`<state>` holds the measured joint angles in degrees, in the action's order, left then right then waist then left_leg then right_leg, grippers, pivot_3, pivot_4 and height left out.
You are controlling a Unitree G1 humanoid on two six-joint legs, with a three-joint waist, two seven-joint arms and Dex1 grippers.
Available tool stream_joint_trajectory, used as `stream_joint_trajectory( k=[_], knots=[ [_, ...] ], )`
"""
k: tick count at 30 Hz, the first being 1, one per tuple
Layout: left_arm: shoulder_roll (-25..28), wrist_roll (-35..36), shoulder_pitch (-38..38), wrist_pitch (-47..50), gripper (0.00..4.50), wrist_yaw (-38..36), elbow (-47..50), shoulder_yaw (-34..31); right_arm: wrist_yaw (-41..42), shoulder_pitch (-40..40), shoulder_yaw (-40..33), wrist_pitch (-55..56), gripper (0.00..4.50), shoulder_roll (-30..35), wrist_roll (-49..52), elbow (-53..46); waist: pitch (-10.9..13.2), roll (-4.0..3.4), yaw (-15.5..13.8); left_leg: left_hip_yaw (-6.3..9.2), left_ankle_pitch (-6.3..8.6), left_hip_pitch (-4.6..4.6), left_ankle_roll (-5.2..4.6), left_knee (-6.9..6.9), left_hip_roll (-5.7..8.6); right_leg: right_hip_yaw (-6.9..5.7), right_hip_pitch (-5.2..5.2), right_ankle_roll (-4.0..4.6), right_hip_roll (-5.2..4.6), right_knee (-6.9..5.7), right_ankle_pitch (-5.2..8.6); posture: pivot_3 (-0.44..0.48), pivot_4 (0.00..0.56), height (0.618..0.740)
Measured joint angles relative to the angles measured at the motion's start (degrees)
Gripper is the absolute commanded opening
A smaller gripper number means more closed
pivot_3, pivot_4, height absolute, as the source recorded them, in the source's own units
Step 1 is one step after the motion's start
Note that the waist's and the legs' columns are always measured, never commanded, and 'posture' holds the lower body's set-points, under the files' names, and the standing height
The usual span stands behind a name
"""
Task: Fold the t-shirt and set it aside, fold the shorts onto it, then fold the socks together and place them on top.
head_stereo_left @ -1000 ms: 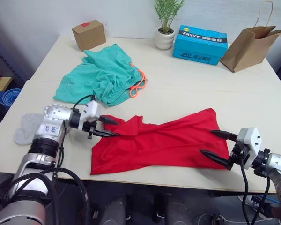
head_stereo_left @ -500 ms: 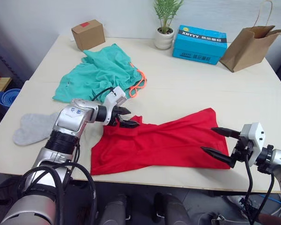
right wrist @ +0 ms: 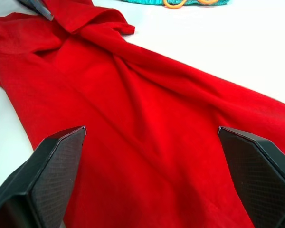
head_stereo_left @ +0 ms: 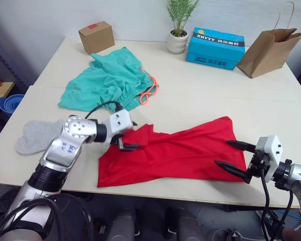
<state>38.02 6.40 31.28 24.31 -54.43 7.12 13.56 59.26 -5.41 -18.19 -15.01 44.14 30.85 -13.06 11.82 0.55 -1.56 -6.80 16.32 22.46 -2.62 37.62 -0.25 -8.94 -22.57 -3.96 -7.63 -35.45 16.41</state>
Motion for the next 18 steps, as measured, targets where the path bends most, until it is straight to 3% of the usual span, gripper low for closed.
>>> stream_joint_trajectory(
  k=[13, 18],
  knots=[
    [-5.44, -4.7, -2.12, -2.45, 4.45, 5.69, -3.79, 1.68, -0.76, 1.73, 0.84, 2.56, 4.5, -3.19, 0.62, -5.07, 0.0, 0.0, 0.0, 0.01, -0.09, 0.0, -0.31, 0.0, 0.0, -0.03, 0.01, -0.01, 0.02, -0.01, 0.0, 0.0, 0.15, 0.74],
    [-7.39, -4.08, -1.12, -2.06, 2.99, 6.09, -4.04, 1.03, -1.42, 1.2, 2.04, 2.61, 4.5, -3.68, 0.55, -5.1, 0.0, 0.0, -0.02, 0.01, -0.08, 0.01, -0.32, 0.01, 0.0, -0.03, 0.01, -0.01, 0.01, 0.0, 0.0, 0.0, 0.15, 0.74]
  ],
)
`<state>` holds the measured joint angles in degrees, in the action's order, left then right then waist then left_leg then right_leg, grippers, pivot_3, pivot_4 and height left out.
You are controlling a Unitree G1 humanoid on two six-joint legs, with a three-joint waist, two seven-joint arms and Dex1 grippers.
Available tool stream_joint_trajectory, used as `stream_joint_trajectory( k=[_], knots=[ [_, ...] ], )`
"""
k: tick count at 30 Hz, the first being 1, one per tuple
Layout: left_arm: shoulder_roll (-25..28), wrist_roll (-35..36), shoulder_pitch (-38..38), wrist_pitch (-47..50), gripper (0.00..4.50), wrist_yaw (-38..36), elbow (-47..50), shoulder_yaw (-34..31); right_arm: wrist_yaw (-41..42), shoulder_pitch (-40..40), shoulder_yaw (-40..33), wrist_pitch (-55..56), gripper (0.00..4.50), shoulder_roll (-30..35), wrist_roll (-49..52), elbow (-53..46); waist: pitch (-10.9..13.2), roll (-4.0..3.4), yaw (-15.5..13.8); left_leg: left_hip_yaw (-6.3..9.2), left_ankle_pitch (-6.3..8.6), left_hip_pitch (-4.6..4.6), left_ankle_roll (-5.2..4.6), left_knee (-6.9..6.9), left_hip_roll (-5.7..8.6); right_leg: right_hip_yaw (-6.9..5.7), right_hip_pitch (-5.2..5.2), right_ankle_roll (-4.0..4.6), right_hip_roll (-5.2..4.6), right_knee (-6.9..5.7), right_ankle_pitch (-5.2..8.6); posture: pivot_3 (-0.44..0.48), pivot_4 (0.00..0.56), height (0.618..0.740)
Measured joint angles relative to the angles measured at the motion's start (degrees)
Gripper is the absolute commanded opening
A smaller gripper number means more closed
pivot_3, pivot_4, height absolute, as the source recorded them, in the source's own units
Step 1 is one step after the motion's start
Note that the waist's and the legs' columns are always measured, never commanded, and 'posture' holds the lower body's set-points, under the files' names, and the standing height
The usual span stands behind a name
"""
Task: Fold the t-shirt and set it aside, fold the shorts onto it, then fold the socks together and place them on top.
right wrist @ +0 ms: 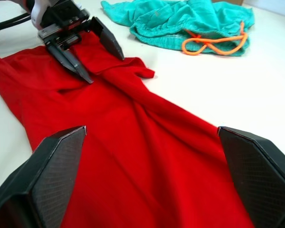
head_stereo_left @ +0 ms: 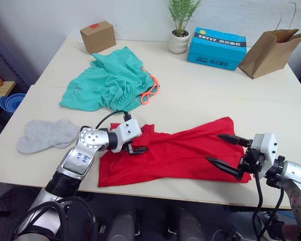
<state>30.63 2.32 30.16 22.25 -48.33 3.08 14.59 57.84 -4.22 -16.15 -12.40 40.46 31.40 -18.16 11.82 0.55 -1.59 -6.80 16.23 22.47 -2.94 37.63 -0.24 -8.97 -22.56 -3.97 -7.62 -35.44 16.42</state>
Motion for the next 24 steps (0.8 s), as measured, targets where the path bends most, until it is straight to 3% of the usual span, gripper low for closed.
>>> stream_joint_trajectory(
  k=[9, 24],
  knots=[
    [1.24, 3.44, -0.56, -1.15, 0.03, -3.78, 0.6, -2.56, -0.24, -1.06, 0.11, -0.01, 4.5, -0.03, -0.01, 0.0, 0.0, 0.0, 0.17, 0.0, 0.0, -0.02, 0.02, -0.01, -0.03, 0.0, 0.0, 0.0, 0.02, -0.02, 0.0, 0.0, 0.15, 0.74],
    [3.64, 9.99, -1.75, -10.5, 0.03, -10.84, -6.26, -9.25, 0.44, -0.71, 0.71, 0.36, 4.5, -0.05, -0.8, 0.49, 0.0, 0.0, 0.17, 0.0, 0.01, -0.01, 0.01, -0.01, -0.02, 0.0, -0.01, 0.0, 0.01, 0.01, 0.0, 0.0, 0.15, 0.74]
  ],
)
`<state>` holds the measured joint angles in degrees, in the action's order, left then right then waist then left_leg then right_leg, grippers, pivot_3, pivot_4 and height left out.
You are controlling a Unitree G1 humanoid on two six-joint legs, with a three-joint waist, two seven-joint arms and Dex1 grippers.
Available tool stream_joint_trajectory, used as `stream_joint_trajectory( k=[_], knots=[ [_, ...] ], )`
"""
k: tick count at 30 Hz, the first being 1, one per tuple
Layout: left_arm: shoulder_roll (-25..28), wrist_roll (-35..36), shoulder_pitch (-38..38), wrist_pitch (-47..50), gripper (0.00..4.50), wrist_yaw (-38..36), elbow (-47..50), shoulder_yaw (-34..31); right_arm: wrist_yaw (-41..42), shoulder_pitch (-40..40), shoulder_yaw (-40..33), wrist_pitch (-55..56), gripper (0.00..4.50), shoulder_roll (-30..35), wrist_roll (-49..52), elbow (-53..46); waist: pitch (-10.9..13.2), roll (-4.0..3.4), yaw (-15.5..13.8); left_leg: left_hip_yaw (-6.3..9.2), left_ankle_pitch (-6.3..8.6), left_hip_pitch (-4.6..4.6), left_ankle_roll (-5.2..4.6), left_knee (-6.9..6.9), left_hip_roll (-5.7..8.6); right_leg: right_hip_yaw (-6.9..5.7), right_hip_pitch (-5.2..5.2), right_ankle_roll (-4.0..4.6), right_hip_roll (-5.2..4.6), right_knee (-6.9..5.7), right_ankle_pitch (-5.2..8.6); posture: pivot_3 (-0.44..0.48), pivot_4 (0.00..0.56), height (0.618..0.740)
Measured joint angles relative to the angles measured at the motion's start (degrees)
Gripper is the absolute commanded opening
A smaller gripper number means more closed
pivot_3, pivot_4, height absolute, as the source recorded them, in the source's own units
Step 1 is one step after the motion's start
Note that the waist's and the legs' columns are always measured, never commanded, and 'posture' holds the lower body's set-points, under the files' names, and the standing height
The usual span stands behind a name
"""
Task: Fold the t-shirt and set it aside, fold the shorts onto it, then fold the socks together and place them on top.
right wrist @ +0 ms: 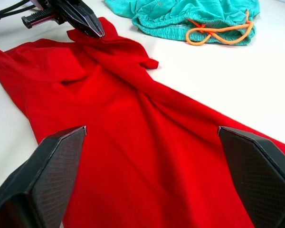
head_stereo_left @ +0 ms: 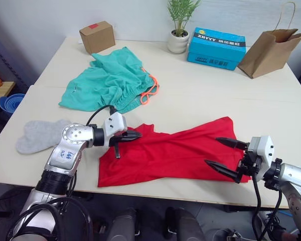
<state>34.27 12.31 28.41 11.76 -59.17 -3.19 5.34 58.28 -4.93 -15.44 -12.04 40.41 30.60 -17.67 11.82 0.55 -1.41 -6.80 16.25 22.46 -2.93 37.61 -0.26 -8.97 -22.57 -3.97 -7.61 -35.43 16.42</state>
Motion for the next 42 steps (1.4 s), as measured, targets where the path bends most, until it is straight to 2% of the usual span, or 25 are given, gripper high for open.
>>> stream_joint_trajectory(
  k=[2, 6, 11, 15, 20, 23, 25, 28, 30, 34, 39, 41, 42],
  knots=[
    [1.58, 3.15, -1.93, -0.53, 0.03, -3.08, 0.7, -2.36, 0.11, -0.46, 0.0, 0.44, 4.5, -0.02, -0.08, 0.03, 0.0, 0.0, 0.22, -0.02, 0.02, -0.02, 0.03, -0.04, -0.03, 0.0, -0.01, 0.01, 0.01, 0.01, 0.0, 0.0, 0.15, 0.74],
    [6.1, 10.64, -8.27, -3.84, 0.03, -14.72, 3.88, -5.49, 0.74, -1.47, -0.08, 0.8, 4.5, 0.05, -0.36, 0.36, 0.0, -0.02, 0.22, -0.03, 0.16, -0.05, 0.32, -0.05, -0.08, 0.0, -0.02, 0.08, 0.04, 0.02, 0.05, 0.0, 0.15, 0.74],
    [10.04, 11.15, -10.93, -15.34, 0.03, -25.86, 0.83, -6.3, 1.86, -1.46, -0.1, 0.86, 4.5, 0.36, -0.48, 2.45, -0.01, -0.05, -0.14, -0.02, 0.21, -0.04, 0.32, -0.02, -0.07, 0.0, 0.0, 0.09, -0.01, 0.06, 0.04, 0.0, 0.15, 0.74],
    [9.3, 9.56, -9.92, -20.51, 0.03, -26.51, -2.87, -6.21, 2.35, -0.65, -0.1, 0.92, 4.5, 0.43, -1.18, 3.47, -0.01, -0.05, -0.03, -0.02, 0.25, -0.02, 0.27, -0.05, -0.07, 0.0, -0.02, 0.09, -0.01, 0.09, 0.04, 0.0, 0.15, 0.74],
    [8.88, 8.17, -8.89, -22.48, 0.03, -25.34, -4.46, -6.01, 2.5, -0.59, -0.09, 0.9, 4.5, 0.44, -1.63, 3.71, -0.01, -0.05, 0.04, -0.03, 0.21, -0.02, 0.19, -0.08, -0.07, -0.03, -0.01, 0.08, 0.01, 0.11, 0.04, 0.0, 0.15, 0.74],
    [9.3, 8.16, -9.73, -22.12, 0.03, -25.32, -4.19, -5.98, 2.58, -1.16, -0.09, 0.76, 4.5, 0.49, -1.64, 3.81, -0.01, -0.05, 0.21, -0.04, 0.22, -0.03, 0.21, -0.09, -0.08, -0.02, -0.01, 0.08, 0.03, 0.1, 0.04, 0.0, 0.15, 0.74],
    [12.34, 9.11, -12.27, -15.2, 0.03, -25.43, -1.1, -4.98, 2.48, 0.14, -0.39, -1.21, 4.5, 1.08, -0.62, 5.31, 0.0, -0.05, 0.56, -0.04, 0.23, -0.03, 0.22, -0.08, -0.1, -0.01, -0.01, 0.08, 0.05, 0.09, 0.04, 0.0, 0.15, 0.74],
    [13.55, 12.47, -13.2, -4.07, 0.64, -22.5, 2.89, -5.42, 3.01, 5.06, -1.67, -7.39, 4.5, 4.23, 2.98, 10.08, 0.05, -0.13, 0.71, -0.03, 0.26, -0.04, 0.17, -0.04, -0.09, 0.03, 0.0, 0.08, 0.01, 0.07, 0.04, 0.0, 0.15, 0.74],
    [13.41, 14.27, -12.58, 0.83, 1.22, -20.11, 4.53, -5.98, 4.9, 10.37, -1.91, -10.71, 4.5, 6.9, 4.36, 14.49, 0.05, -0.14, 0.69, 0.0, 0.35, -0.05, -0.01, -0.02, -0.09, 0.02, -0.01, 0.08, -0.01, 0.02, 0.04, 0.0, 0.15, 0.74],
    [15.05, 17.79, -12.26, 8.7, 2.51, -18.65, 6.77, -8.37, 9.3, 27.77, 2.44, -14.39, 4.5, 11.86, 1.28, 31.04, 0.09, -0.2, 1.41, -0.01, 0.15, -0.04, 0.17, -0.04, -0.09, -0.02, -0.04, 0.1, 0.01, 0.02, 0.05, 0.0, 0.15, 0.74],
    [13.88, 20.33, -11.89, 10.64, 4.09, -17.54, 8.58, -10.25, 12.95, 47.98, 13.17, -12.72, 4.5, 9.97, -9.25, 53.83, 0.11, -0.24, 2.19, -0.13, -0.05, 0.0, 0.17, -0.21, -0.09, -0.02, -0.16, 0.16, 0.08, -0.01, 0.09, 0.0, 0.15, 0.74],
    [11.7, 23.0, -11.09, 12.63, 4.47, -15.83, 9.51, -11.55, 13.07, 55.49, 17.16, -10.37, 4.5, 7.16, -14.46, 64.0, 0.11, -0.24, 2.63, -0.13, -0.14, 0.04, 0.19, -0.23, -0.09, -0.04, -0.18, 0.16, 0.1, -0.05, 0.09, 0.0, 0.15, 0.74],
    [10.46, 25.01, -10.46, 14.13, 4.47, -14.71, 10.16, -12.07, 13.05, 59.27, 19.32, -8.48, 4.5, 4.99, -17.66, 69.81, 0.11, -0.24, 2.82, -0.12, -0.23, 0.05, 0.17, -0.23, -0.08, -0.05, -0.16, 0.16, 0.1, -0.14, 0.09, 0.0, 0.15, 0.74]
  ],
)
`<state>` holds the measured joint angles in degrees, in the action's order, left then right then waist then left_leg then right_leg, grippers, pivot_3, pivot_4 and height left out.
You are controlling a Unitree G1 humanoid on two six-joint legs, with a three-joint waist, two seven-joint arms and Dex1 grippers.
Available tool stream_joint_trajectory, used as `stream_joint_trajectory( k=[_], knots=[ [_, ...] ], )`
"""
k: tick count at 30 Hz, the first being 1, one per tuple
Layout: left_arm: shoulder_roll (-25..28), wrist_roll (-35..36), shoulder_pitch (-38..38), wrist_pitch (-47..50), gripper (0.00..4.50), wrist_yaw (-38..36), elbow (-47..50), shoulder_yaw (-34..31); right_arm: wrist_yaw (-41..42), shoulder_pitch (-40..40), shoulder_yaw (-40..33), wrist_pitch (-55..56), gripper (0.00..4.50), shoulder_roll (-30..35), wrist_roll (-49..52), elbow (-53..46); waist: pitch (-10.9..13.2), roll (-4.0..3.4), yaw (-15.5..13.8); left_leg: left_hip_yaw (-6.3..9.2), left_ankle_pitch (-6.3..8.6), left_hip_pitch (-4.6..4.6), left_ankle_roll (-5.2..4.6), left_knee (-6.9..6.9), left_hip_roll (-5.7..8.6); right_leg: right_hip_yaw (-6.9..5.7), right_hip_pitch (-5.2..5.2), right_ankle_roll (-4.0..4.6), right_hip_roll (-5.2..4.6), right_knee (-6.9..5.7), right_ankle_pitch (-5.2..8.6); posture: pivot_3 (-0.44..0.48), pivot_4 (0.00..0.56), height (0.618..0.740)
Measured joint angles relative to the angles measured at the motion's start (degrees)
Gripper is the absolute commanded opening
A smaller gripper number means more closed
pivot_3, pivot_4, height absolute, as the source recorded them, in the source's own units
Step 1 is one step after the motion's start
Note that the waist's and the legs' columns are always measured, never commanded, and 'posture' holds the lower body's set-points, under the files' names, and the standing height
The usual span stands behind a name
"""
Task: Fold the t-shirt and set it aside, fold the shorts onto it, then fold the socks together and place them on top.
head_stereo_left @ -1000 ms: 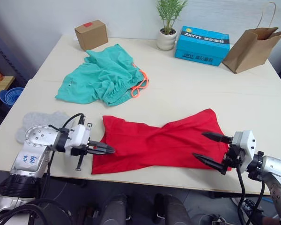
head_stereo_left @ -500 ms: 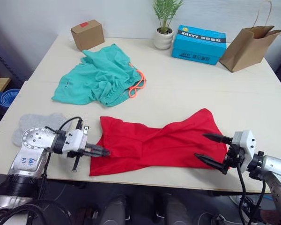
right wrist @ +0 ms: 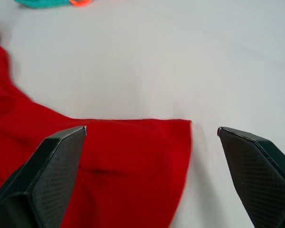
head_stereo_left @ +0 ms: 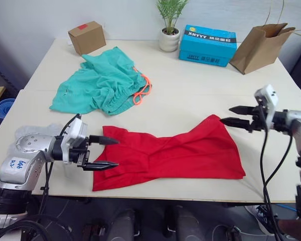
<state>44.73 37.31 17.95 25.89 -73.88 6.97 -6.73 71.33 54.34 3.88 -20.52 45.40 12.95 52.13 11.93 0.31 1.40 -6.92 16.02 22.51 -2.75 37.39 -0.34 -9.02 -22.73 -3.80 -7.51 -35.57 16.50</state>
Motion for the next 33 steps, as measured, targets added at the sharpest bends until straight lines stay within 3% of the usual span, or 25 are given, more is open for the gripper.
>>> stream_joint_trajectory(
  k=[7, 10, 21, 26, 33],
  knots=[
    [-3.98, 3.19, 0.74, 2.05, 4.47, 4.52, 2.59, -1.68, -1.29, 8.01, 2.33, 4.16, 4.5, -4.98, -7.49, 15.23, 0.0, 0.0, 0.21, 0.03, -0.11, 0.12, -0.09, 0.09, 0.1, -0.01, 0.01, -0.09, -0.04, -0.04, -0.05, 0.0, 0.15, 0.74],
    [-4.16, 2.73, -0.67, 1.38, 4.5, 5.13, 3.46, -1.58, -0.84, 10.28, 2.7, 4.82, 3.93, -6.4, -10.29, 18.22, 0.0, -0.01, 0.41, 0.03, -0.13, 0.08, -0.05, 0.02, 0.08, 0.0, 0.01, -0.09, -0.01, -0.04, -0.05, 0.0, 0.15, 0.74],
    [-4.61, 0.8, -1.65, -0.14, 4.5, 5.59, 3.45, -0.91, -3.33, 11.08, 1.12, 14.59, 0.07, -8.15, -13.56, 20.58, 0.0, -0.01, 0.25, 0.04, -0.14, 0.08, -0.02, 0.02, 0.08, 0.01, 0.01, -0.09, -0.01, -0.04, -0.05, 0.0, 0.15, 0.74],
    [-4.99, 0.23, -1.57, -0.77, 4.5, 5.57, 3.34, 0.11, -0.68, 10.51, -1.36, 21.41, 0.03, -7.57, -13.18, 20.32, 0.0, -0.01, 0.25, 0.03, -0.14, 0.07, -0.02, 0.01, 0.08, 0.01, 0.01, -0.09, -0.01, -0.05, -0.05, 0.0, 0.15, 0.74],
    [-6.03, -1.84, -1.42, -2.33, 4.5, 6.0, 1.18, 1.2, 9.25, 4.36, -5.09, 27.94, 0.03, -3.8, -9.64, 15.0, 0.0, -0.01, 0.13, 0.04, -0.14, 0.07, -0.02, 0.02, 0.08, 0.0, 0.04, -0.09, -0.01, -0.04, -0.05, 0.0, 0.15, 0.74]
  ],
)
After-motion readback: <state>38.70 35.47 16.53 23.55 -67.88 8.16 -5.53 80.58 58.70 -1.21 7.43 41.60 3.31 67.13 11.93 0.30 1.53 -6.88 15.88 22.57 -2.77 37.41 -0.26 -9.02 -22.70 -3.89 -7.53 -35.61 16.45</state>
